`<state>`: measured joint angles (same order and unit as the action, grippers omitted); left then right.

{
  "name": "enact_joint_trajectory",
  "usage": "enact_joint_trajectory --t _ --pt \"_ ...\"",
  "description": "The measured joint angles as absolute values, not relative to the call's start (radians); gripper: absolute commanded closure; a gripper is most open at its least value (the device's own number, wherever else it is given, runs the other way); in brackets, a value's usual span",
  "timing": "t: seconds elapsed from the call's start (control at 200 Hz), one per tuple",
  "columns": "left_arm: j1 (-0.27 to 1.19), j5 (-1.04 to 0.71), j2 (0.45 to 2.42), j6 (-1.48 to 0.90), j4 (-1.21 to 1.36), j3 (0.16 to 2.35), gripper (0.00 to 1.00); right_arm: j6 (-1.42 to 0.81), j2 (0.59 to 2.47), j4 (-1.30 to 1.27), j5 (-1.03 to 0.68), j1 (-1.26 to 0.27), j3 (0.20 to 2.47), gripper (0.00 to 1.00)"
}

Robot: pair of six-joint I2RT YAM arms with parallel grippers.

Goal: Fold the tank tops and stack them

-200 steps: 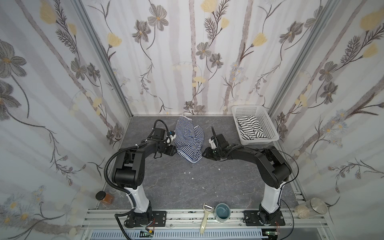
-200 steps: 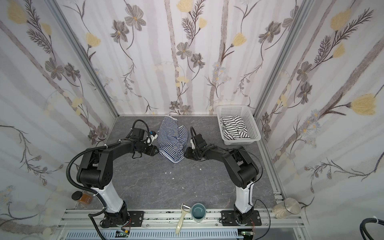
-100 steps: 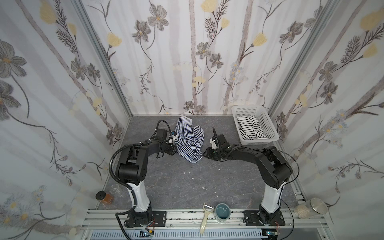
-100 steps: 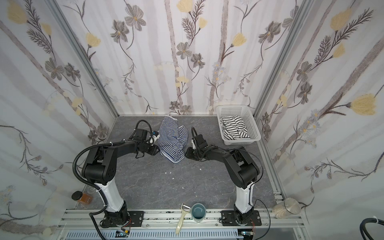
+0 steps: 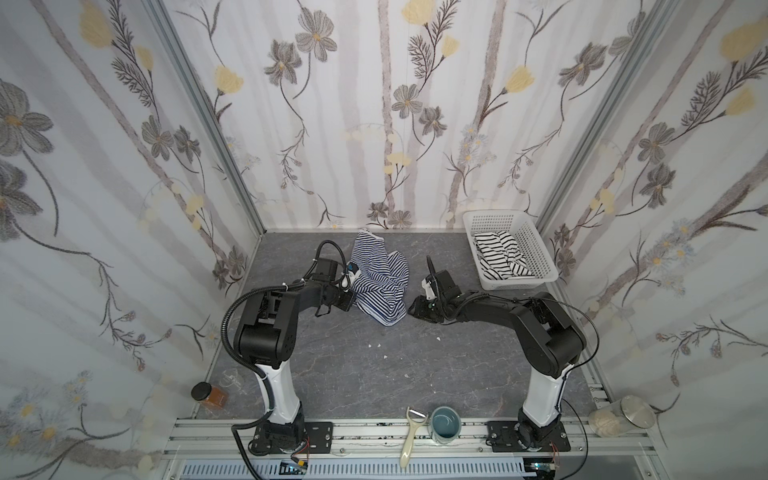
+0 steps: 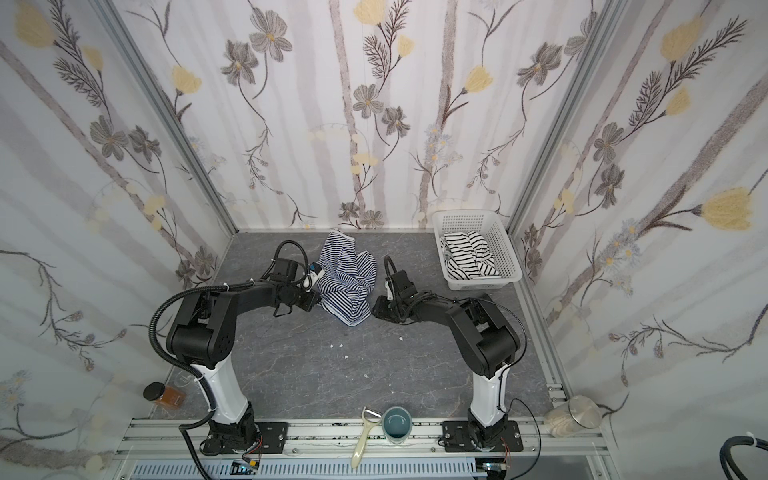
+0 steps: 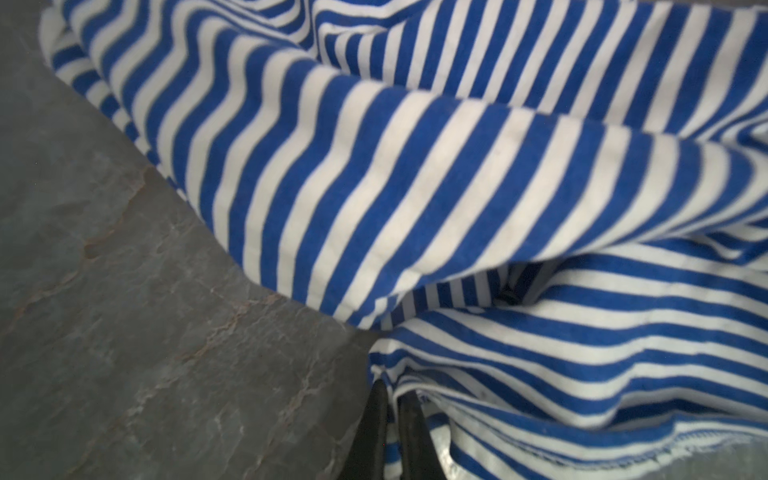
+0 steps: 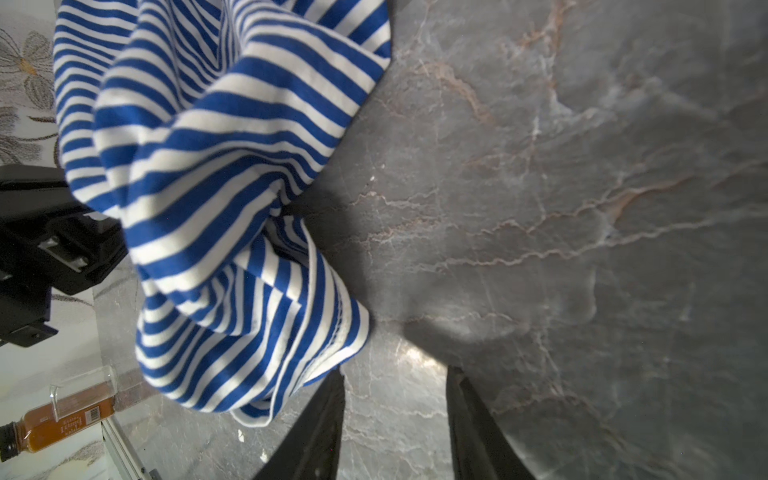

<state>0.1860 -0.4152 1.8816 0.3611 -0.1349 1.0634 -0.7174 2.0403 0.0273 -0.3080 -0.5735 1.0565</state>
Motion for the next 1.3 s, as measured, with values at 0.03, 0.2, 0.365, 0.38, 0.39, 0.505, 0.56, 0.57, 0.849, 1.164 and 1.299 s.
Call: enact_joint_trajectory --t 0.03,0.2,0.365,0.38,0.39,0.505,0.56,0.57,0.849,1.164,1.299 --pt "0.186 -0.423 1.872 0.352 -0.152 1.068 1.00 -0.717 2.037 0.027 -0.308 -0.572 1.056 0.58" --pt "0.181 -0.456 1.749 0.298 -0.233 1.116 1.00 -0.716 2.009 0.027 -0.307 -0.570 1.048 0.56" --pt "0.180 -0.456 1.584 0.273 -0.304 1.168 1.00 -0.701 1.985 0.027 -0.307 -0.570 1.046 0.49" --pt "0.179 -0.456 1.571 0.271 -0.310 1.172 1.00 -0.701 1.984 0.027 -0.307 -0.570 1.046 0.49" --pt "0.179 -0.455 1.562 0.268 -0.313 1.175 1.00 -0.701 1.984 0.027 -0.307 -0.570 1.046 0.48" --pt "0.179 -0.434 1.488 0.262 -0.352 1.197 1.00 -0.698 1.984 0.016 -0.315 -0.573 1.041 0.47" --pt "0.179 -0.421 1.452 0.262 -0.377 1.201 1.00 -0.698 1.985 -0.002 -0.319 -0.577 1.039 0.47" --pt "0.179 -0.419 1.447 0.262 -0.380 1.201 1.00 -0.698 1.986 -0.005 -0.321 -0.579 1.039 0.47" --pt "0.180 -0.421 1.364 0.217 -0.474 1.300 1.00 -0.715 2.055 -0.069 -0.373 -0.645 1.102 0.47" --pt "0.325 -0.445 1.483 0.165 -0.509 1.642 1.00 -0.752 2.035 -0.104 -0.371 -0.625 1.047 0.47" --pt "0.452 -0.408 1.603 0.166 -0.548 1.805 1.00 -0.768 1.967 -0.129 -0.355 -0.600 0.960 0.47"
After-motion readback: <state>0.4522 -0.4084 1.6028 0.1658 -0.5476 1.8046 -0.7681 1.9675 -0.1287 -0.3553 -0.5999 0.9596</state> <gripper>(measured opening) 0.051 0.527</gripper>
